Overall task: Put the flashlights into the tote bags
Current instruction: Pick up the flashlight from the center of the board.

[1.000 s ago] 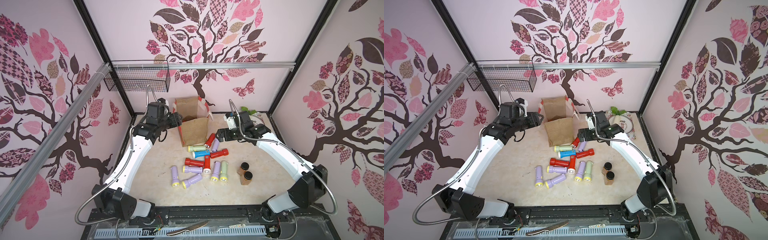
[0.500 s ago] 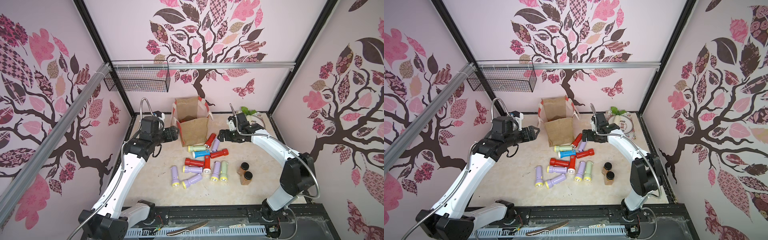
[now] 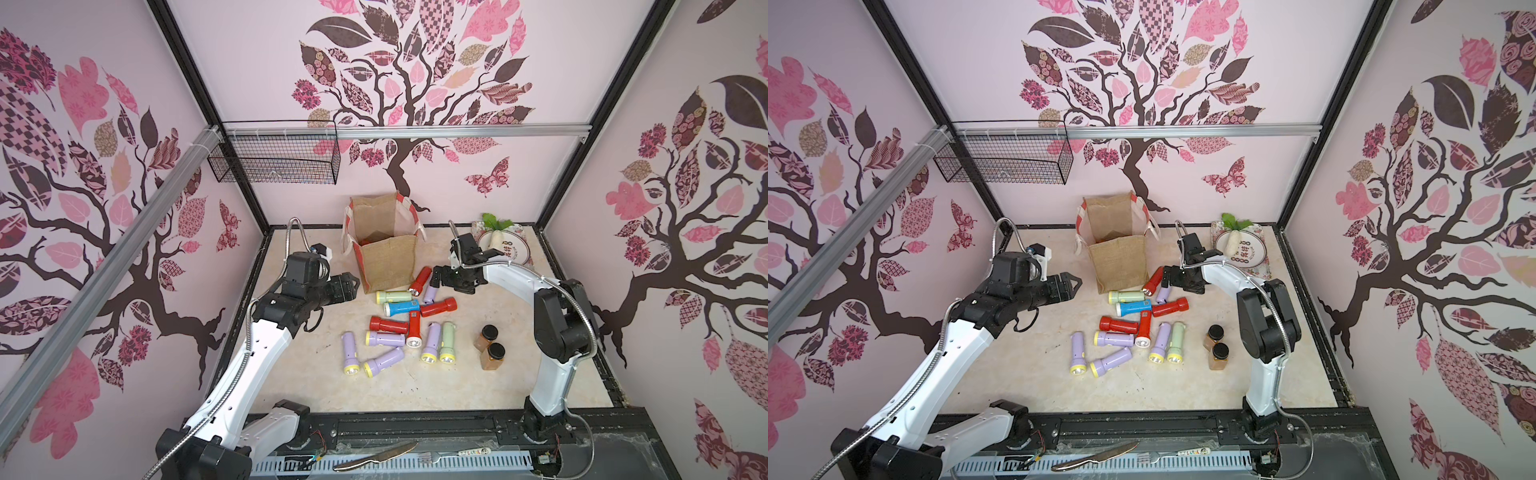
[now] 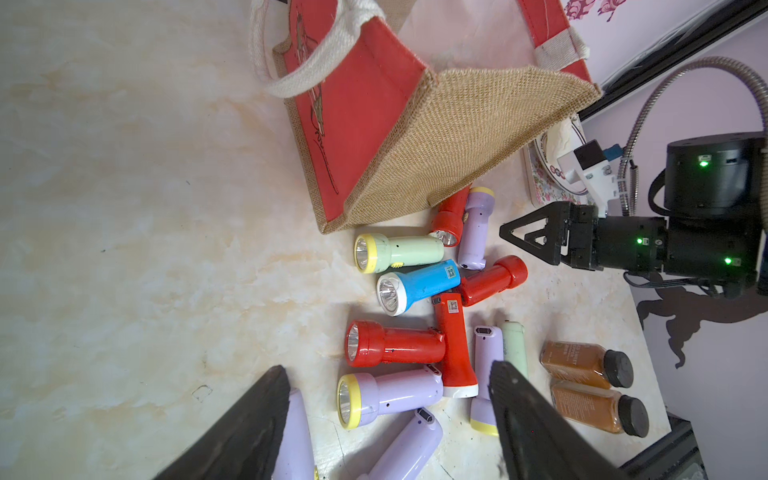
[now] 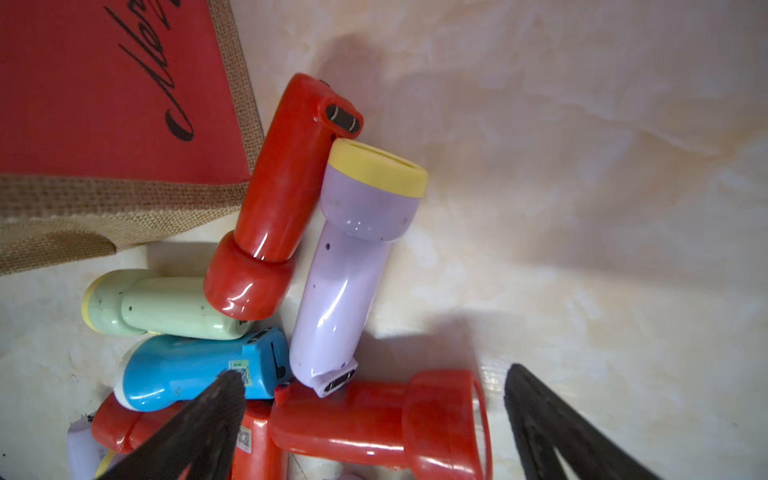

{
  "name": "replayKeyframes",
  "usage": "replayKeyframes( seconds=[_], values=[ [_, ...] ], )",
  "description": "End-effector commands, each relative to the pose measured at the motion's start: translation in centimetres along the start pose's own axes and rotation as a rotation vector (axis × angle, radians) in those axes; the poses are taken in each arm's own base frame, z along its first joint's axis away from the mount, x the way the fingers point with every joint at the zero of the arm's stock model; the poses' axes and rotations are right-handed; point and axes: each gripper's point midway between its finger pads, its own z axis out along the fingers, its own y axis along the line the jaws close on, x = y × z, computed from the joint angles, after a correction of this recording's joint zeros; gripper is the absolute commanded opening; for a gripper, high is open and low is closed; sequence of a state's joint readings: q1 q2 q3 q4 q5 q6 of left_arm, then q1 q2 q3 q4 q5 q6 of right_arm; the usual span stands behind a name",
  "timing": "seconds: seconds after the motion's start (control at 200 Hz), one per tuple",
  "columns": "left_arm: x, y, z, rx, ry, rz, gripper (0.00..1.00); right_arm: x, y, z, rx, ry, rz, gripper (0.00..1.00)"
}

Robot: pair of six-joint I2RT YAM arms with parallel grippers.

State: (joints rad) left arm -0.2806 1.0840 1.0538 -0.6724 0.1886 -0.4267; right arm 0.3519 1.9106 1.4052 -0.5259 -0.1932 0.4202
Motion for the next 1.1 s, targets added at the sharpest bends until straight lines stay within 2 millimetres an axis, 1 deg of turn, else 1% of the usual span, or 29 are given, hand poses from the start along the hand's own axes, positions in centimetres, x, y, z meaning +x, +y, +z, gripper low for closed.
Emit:
replayKeyframes(
  seconds=[0.0, 0.185, 0.44, 0.695, 0.87, 1.095],
  values=[
    [0.4, -0.1, 0.2, 0.021, -0.016, -0.015, 0.79, -1.6, 0.5, 0.9, -0.010, -0.024, 0.032, 0.98],
    [0.6, 0.0, 0.4, 0.024, -0.016, -0.025, 0.79, -1.7, 0.2, 2.4, -0.002, -0.009, 0.036, 0.94],
    [1.1, 0.2, 1.0, 0.031, -0.006, -0.051, 0.79, -1.7, 0.0, 3.9, -0.001, 0.007, 0.053, 0.90],
    [1.7, 0.6, 1.3, 0.023, 0.003, -0.064, 0.79, -1.2, 0.5, 5.2, -0.003, 0.029, 0.043, 0.85],
    [1.8, 0.7, 1.3, 0.017, 0.002, -0.066, 0.79, -0.7, 0.1, 6.0, 0.033, 0.035, 0.027, 0.76],
    [2.3, 1.1, 1.6, 0.009, 0.009, -0.073, 0.79, -0.3, -0.3, 6.8, 0.075, 0.043, -0.002, 0.70]
  ],
)
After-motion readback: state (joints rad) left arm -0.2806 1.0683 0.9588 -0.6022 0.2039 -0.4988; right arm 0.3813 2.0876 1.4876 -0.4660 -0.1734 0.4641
